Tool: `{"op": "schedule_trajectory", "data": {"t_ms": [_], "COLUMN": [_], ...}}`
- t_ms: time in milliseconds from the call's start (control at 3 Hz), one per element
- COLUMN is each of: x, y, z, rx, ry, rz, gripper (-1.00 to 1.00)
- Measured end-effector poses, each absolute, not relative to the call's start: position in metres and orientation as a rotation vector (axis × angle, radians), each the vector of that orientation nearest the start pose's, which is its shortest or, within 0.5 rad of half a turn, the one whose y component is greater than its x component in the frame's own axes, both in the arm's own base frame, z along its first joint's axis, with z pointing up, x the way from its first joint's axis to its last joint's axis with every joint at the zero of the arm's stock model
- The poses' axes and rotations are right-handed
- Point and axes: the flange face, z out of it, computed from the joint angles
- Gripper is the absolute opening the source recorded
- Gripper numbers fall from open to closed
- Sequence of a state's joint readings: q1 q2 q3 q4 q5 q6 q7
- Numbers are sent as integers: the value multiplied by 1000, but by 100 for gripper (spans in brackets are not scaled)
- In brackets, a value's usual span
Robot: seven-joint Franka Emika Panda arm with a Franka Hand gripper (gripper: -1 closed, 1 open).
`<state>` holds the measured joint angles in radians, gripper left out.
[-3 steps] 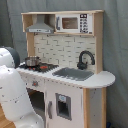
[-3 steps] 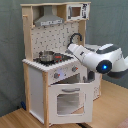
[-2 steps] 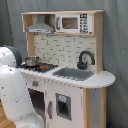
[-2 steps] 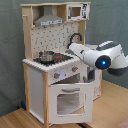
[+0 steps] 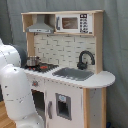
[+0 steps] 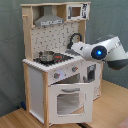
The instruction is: Play with the kitchen
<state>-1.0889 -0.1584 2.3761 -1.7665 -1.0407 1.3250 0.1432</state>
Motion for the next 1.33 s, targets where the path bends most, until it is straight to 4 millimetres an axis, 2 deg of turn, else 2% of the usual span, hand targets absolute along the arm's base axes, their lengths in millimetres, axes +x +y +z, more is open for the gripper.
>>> {"op": "schedule_trajectory", "data": {"t_ms": [667, 1333], "x": [250, 249], "y": [473, 462], "z": [534, 518], "rx": [1746, 1912], "ry": [1158, 1232], "rz": [199, 13], "gripper": [100, 100]}}
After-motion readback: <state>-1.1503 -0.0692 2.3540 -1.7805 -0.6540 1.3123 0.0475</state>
